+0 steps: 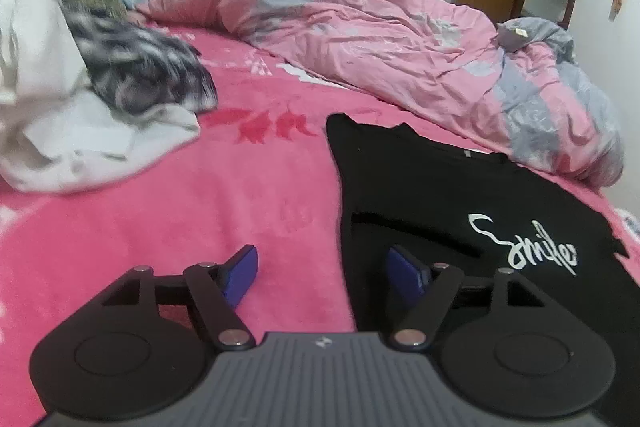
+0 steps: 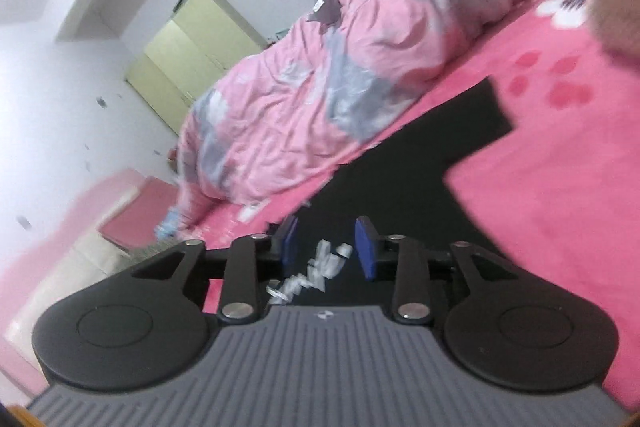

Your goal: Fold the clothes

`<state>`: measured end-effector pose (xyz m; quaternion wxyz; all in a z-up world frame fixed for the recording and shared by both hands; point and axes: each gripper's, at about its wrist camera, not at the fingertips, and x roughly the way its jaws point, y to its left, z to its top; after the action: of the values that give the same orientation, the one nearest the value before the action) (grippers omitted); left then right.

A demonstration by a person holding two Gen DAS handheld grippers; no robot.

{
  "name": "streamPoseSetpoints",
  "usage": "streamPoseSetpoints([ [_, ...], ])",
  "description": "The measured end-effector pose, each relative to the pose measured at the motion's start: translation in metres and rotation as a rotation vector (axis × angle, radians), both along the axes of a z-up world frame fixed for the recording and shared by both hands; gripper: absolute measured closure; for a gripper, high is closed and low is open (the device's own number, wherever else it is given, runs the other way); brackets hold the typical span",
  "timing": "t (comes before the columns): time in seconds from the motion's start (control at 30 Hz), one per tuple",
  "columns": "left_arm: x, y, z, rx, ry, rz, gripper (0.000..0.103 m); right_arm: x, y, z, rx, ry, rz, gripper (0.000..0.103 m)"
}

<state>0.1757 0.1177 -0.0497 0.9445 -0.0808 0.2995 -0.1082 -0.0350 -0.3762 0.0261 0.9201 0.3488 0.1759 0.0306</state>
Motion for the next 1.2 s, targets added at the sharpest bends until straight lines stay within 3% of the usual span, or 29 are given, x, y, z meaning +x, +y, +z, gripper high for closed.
streamPoseSetpoints([
  [0.1, -0.014, -0.010, 0.020, 0.049, -0.021, 0.009, 0.023, -0.024, 0.000, -0.004, -0.072, 0.011, -0.006, 0.054],
  [0.17, -0.029, -0.018, 0.037, 0.057, -0.045, -0.002, 0.011, -0.034, -0.001, -0.010, -0.095, 0.021, -0.002, 0.049],
  [0.27, -0.053, -0.037, 0.060, 0.086, -0.062, -0.020, 0.004, -0.035, -0.001, -0.023, -0.095, 0.049, 0.006, 0.042],
  [0.47, -0.085, -0.091, 0.079, 0.130, 0.000, -0.120, 0.000, -0.028, 0.012, -0.040, -0.124, 0.087, 0.069, 0.026],
  [0.53, -0.091, -0.111, 0.080, 0.135, 0.024, -0.159, 0.000, -0.027, 0.020, -0.043, -0.156, 0.087, 0.094, 0.019],
  [0.77, -0.096, -0.179, 0.079, 0.226, 0.032, -0.284, 0.000, -0.022, 0.032, -0.053, -0.254, 0.118, 0.133, 0.013],
  [0.8, -0.096, -0.187, 0.079, 0.226, 0.035, -0.306, 0.000, -0.022, 0.031, -0.056, -0.256, 0.121, 0.137, 0.007],
  [1.03, -0.096, -0.236, 0.055, 0.124, 0.108, -0.397, 0.000, -0.022, 0.016, -0.061, -0.286, 0.159, 0.054, 0.005],
  [1.2, -0.094, -0.261, 0.048, 0.146, 0.093, -0.430, 0.000, -0.021, 0.018, -0.056, -0.444, 0.189, 0.002, 0.001],
])
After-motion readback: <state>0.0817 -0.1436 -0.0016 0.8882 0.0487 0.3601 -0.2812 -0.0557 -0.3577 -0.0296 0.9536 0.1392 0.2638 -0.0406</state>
